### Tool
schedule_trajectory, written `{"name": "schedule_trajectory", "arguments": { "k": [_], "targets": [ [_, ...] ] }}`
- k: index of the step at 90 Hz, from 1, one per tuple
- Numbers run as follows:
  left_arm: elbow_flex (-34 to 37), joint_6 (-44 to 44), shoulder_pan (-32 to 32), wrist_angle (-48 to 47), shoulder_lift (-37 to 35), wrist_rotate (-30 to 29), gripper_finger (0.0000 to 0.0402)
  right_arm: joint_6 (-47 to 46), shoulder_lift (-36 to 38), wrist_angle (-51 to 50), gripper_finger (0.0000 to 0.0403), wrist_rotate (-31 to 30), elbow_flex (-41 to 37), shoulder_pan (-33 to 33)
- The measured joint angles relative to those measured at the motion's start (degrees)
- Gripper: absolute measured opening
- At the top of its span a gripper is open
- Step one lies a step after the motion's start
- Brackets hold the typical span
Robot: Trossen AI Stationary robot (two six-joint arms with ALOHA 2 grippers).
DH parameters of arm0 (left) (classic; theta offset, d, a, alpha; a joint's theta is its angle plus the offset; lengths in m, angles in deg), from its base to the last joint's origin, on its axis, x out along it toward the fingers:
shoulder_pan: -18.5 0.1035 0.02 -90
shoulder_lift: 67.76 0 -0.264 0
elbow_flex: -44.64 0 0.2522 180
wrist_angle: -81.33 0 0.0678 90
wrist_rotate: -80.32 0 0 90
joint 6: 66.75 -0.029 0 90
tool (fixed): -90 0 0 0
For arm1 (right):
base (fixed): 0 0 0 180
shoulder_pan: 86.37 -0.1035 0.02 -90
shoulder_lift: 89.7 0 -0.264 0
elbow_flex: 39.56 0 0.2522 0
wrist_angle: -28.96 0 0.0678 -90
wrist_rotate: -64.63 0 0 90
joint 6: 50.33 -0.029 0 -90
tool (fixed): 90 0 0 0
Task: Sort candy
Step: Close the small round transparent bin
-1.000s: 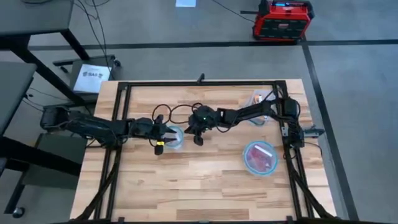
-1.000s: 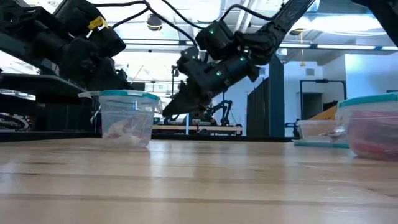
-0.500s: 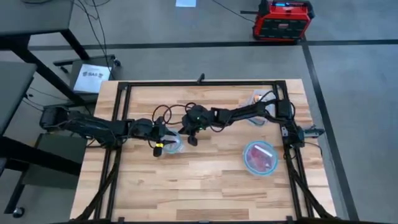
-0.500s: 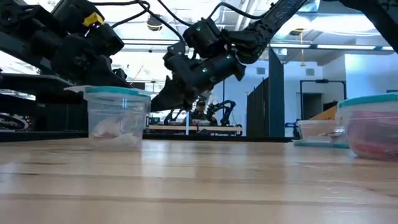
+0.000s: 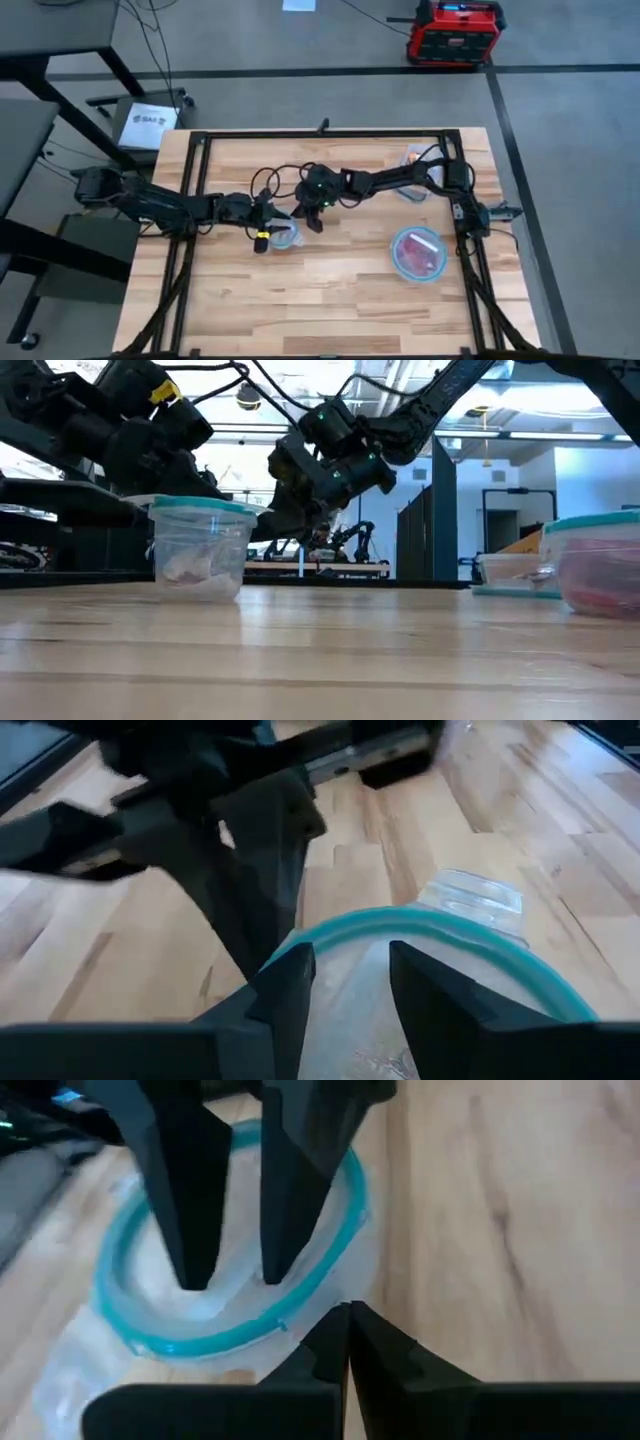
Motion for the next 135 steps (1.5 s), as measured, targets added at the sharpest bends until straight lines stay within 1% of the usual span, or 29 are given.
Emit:
{"name": "schedule_trajectory", "arguments": {
  "k": [7,14,29,34,40,48,56,66,73,79,84,93,98,102,114,128,135],
  "targets": [
    [-0.45,-0.1,-0.07,-1.24,-0.96,-1.75,0.0123,2.21,1.38,-4.84,0.0,-6.34,0.13,0.42],
    [-1.18,-0.07,-0.3,-1.79,-2.25,-2.07,0.0123,4.38,3.33,-10.13,0.0,-10.53,-0.09,0.9],
    [-3.69,-0.38,-1.23,-3.42,-5.56,-1.15,0.0123,6.13,9.55,-16.16,0.0,-14.78,0.08,2.39],
    [-4.91,-0.25,-1.48,-6.23,-6.92,-0.69,0.0123,6.13,11.28,-18.05,0.0,-15.18,0.06,2.58],
    [-7.2,0.56,-1.96,-12.02,-9.23,-0.22,0.0123,6.1,12.86,-18.91,0.0,-15.39,-0.06,1.79],
    [-11.41,2.2,-2.28,-20.41,-12.74,-0.14,0.0123,5.69,14.58,-17.2,0.0,-15.48,-0.06,0.04],
    [-15.77,4.15,-2.45,-30.56,-15.62,-0.41,0.0123,3.3,14.55,-12.49,0.0,-15.5,0.07,-2.28],
    [-20.86,7.08,-2.55,-44.76,-19.31,-4.07,0.0123,0.89,12.2,-5.36,0.0,-15.76,-0.07,-5.39],
    [-21.22,9.41,-2.55,-52.78,-21.58,-8.06,0.0123,-1.61,9.73,1.47,0.0,-15.79,-0.01,-7.24],
    [-19.89,11.11,-2.48,-57.41,-22.77,-10.59,0.0123,-3.16,7.61,3.77,0.0,-15.77,-0.02,-8.5],
    [-18.23,12.46,-2.48,-56.94,-23.59,-11.12,0.0123,-4.37,5.51,5.62,0.0,-15.81,-0.02,-9.34],
    [-15.01,14.35,-2.48,-55.2,-23.82,-11.06,0.0123,-5.62,2.77,5.6,0.0,-16.07,-0.11,-9.73],
    [-13.55,15.92,-2.56,-53.84,-23.41,-10.48,0.0123,-5.96,2.24,5.39,0.0,-16.12,-0.11,-9.53],
    [-12.75,17.51,-2.59,-52.57,-22.79,-8.93,0.0123,-5.49,2.21,4.24,0.0,-16.11,-0.06,-9.17],
    [-11.94,20.73,-3.9,-47.51,-20.77,-4.28,0.0123,-0.04,3.99,-2.56,0.0,-15.98,0.07,-7.26],
    [-11.94,21.14,-6.85,-37.11,-16.25,-3.38,0.0123,5.62,6.35,-9.61,0.0,-15.19,0.04,-4.13],
    [-12.53,20.79,-7.83,-35.05,-13.63,-3.38,0.0123,6.36,7.96,-12.64,0.0,-14.69,0.0,-2.76]
  ]
}}
